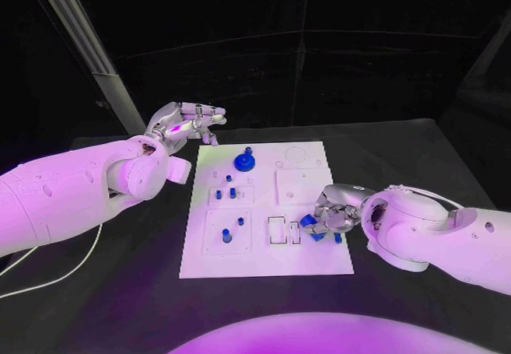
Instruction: Assemble the parts on the task board
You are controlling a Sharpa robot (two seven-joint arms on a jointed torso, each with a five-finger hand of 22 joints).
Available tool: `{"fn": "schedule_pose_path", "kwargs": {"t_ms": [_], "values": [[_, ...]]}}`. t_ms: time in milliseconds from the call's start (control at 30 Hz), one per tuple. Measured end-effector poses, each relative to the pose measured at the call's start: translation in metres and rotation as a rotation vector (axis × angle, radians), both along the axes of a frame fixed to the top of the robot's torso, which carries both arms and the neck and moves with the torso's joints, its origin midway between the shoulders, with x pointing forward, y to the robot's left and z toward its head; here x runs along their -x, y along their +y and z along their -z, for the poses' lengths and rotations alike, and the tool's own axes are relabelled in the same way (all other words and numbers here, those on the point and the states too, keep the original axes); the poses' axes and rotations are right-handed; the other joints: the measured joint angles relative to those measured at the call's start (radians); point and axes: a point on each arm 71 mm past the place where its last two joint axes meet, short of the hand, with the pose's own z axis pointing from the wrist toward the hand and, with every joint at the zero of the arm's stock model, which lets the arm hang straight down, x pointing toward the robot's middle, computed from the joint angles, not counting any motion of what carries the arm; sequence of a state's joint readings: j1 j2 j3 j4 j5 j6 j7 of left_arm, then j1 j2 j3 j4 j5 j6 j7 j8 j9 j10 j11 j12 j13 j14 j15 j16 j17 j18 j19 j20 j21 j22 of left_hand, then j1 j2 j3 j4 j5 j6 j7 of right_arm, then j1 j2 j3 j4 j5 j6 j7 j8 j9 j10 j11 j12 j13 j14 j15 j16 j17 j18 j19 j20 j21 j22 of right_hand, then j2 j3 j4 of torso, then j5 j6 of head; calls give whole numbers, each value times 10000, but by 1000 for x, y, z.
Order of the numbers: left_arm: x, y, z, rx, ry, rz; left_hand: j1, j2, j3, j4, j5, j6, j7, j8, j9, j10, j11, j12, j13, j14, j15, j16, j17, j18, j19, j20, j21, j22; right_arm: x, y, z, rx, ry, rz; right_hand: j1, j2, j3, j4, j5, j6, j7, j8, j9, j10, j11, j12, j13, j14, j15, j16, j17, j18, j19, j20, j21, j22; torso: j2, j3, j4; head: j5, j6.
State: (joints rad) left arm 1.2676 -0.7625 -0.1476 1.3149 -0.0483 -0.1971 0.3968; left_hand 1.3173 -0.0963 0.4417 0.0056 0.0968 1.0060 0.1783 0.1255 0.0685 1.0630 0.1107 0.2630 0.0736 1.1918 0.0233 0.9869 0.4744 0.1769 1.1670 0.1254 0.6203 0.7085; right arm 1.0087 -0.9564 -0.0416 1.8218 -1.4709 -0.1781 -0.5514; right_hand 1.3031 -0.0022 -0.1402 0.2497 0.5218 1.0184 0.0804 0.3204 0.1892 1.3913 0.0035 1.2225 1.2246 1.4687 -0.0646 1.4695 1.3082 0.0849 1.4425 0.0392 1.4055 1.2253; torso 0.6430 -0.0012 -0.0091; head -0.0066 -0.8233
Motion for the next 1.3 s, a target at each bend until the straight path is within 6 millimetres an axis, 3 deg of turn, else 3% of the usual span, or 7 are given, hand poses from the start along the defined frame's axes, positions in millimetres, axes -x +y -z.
{"fn": "schedule_pose_path", "kwargs": {"t_ms": [467, 767, 1033, 1133, 1300], "values": [[0, 0, 0, 1, 3, 6, 0, 0, 0, 0, 0, 0, 0, 0, 0, 0, 0, 0, 0, 0, 0, 0, 1, 1, 0, 0, 0, 2, 15, -1, -6, -1527, 570, 951, -43, 284, 13, 266, 483, 67, 62, 56, -8, 73, -72, -59, 38, -37, -34, 0, -1, 0, 35, -35, 0, 40, 1, -12, 11, 5, 47], [0, 0, 0, 3, 6, 7, 0, 0, 0, 0, 0, 0, 0, 0, 0, 0, 0, 0, 0, 0, 0, 0, 2, 1, 0, 0, 0, 3, 15, 12, -8, -2494, 628, 1163, -89, 312, -3, 336, 567, 102, 96, 77, -7, 94, -92, -68, 115, -36, -106, 42, -2, 0, 71, -71, 70, 114, 10, -9, 20, 49, 43], [1, 0, 0, 12, 9, 21, 42, 41, 0, 0, 0, 0, 0, -1, 0, 0, 0, 0, 0, 0, 0, 0, 2, 1, 0, 0, 1, -6, 10, 30, -5, -2791, 787, 1084, -481, 404, -97, 428, 585, 234, 82, 287, 1, 186, -183, -68, 98, 1, -143, 42, -2, 0, 107, -107, 70, 146, 13, -9, 20, 50, 36], [1, -1, 0, 16, 10, 32, 41, 41, 0, 0, 0, 0, 0, 0, 0, 0, 0, 0, 0, 0, 0, 0, 2, 1, 0, 0, 1, -5, 8, 35, -3, -2790, 880, 1079, -575, 408, -142, 386, 499, 298, 44, 300, 461, 202, -198, -120, 40, -3, -149, 42, -3, 0, 107, -107, 70, 146, 16, -9, 20, 64, 30], [1, -1, 0, 20, 9, 44, 42, 42, 0, 0, 0, 0, 0, -1, 0, 0, 0, 0, 0, 0, 0, 0, 2, 0, 0, 0, 1, -5, 6, 42, 0, -2725, 1021, 1089, -668, 417, -205, 392, 373, 354, -8, 307, 649, 204, -200, -164, -17, -35, -180, 41, -3, 0, 107, -107, 70, 146, 17, -9, 20, 83, 21]]}}
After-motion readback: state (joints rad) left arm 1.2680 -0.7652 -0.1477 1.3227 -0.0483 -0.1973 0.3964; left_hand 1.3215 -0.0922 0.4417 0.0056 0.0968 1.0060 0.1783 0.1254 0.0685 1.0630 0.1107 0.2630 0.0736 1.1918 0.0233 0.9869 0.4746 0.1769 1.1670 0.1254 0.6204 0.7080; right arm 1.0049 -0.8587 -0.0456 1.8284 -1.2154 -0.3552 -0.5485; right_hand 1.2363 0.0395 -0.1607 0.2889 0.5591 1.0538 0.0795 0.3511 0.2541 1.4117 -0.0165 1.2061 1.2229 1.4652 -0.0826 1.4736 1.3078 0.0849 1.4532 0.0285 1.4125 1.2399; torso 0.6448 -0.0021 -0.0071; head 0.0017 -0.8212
